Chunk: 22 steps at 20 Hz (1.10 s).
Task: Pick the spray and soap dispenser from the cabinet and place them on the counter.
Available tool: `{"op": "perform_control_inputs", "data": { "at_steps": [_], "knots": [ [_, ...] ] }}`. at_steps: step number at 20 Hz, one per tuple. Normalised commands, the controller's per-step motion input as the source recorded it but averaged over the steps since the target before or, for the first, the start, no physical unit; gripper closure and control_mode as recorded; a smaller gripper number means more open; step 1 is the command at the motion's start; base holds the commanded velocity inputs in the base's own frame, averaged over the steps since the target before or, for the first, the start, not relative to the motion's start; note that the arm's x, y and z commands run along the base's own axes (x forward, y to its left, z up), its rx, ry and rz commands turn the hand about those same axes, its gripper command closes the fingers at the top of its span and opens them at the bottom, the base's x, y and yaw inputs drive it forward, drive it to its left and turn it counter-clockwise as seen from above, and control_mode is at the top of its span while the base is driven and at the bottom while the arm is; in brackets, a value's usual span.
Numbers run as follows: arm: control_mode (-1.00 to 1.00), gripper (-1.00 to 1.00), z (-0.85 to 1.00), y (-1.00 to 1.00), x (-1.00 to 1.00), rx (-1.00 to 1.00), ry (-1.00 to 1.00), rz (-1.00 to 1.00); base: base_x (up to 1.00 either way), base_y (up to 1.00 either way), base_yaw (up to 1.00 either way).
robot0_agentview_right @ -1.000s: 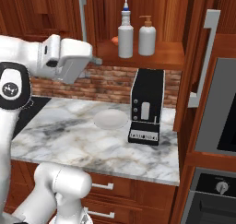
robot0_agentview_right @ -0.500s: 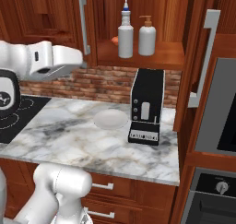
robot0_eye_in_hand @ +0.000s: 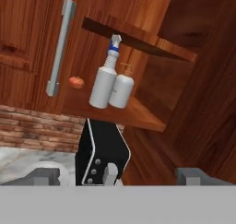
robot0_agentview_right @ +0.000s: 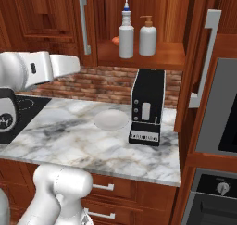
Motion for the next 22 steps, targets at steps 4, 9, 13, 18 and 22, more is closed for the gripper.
{"op": "perform_control_inputs", "data": {
  "at_steps": [4,9,13,18,22],
  "knots": [
    [-1.0,-1.0,0.0,0.13,-0.06,0.1,-0.2,0.17,0.0,0.0,0.0],
    [-1.0,-1.0,0.0,0.19,-0.03,0.11,-0.06,0.18,0.0,0.0,0.0],
    [-1.0,-1.0,0.0,0.31,0.0,0.04,-0.05,0.17,0.0,0.0,0.0],
    [-1.0,-1.0,0.05,0.25,0.0,0.03,-0.11,0.14,0.0,0.0,0.0],
    [-1.0,-1.0,0.13,0.12,-0.01,0.0,-0.11,0.05,0.0,0.0,0.0]
  ]
}}
